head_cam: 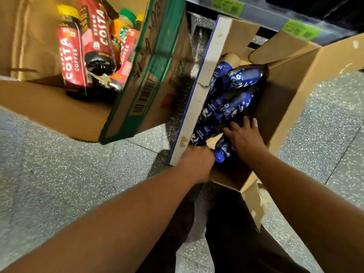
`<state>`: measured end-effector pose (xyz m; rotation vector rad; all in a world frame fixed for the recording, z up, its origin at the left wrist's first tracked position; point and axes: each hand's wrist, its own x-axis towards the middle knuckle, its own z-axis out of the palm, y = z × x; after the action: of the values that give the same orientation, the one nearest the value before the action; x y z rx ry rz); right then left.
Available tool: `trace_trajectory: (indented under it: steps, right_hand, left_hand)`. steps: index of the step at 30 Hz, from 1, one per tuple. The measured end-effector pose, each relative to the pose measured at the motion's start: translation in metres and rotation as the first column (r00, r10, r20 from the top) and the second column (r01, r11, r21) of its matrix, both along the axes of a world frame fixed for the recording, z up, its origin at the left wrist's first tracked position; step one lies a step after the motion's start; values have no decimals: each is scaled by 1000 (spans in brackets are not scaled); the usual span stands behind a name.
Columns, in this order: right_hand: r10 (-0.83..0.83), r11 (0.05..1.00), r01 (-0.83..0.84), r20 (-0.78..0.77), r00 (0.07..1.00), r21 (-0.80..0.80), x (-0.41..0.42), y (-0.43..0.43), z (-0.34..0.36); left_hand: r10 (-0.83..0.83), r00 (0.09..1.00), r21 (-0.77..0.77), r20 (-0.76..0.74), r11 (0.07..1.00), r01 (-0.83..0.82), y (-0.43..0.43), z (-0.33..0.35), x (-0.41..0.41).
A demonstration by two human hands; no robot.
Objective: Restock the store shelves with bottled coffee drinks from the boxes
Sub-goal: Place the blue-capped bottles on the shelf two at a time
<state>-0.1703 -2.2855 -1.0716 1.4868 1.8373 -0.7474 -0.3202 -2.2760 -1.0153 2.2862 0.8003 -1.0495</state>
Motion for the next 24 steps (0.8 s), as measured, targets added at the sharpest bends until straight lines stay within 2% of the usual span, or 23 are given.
trace_trajectory:
  steps: [4,8,11,15,20,24]
  right_hand:
    - [-124,987,131,-79,989,90,3,-3,40]
    - [-332,929,354,-180,926,111,1,-8,91]
    - [-510,823,562,-331,794,81,-2,-19,127]
    - [-673,622,781,-469,572,59,-9,-21,208]
    - [-766,430,903,-521,375,18,-6,-25,297]
    - [-724,353,935,-624,294,31,4,-30,366]
  left_hand:
    - [157,988,-35,5,987,-157,9,41,-14]
    - [406,911,-76,68,913,-401,18,88,-18]
    - [567,813,-113,128,823,-556,26,126,-17]
    - [660,723,-156,202,751,-642,43,188,-15]
    - [743,605,-280,285,668,-689,59,274,-17]
    - [800,496,-345,337,595,-725,63,344,-10]
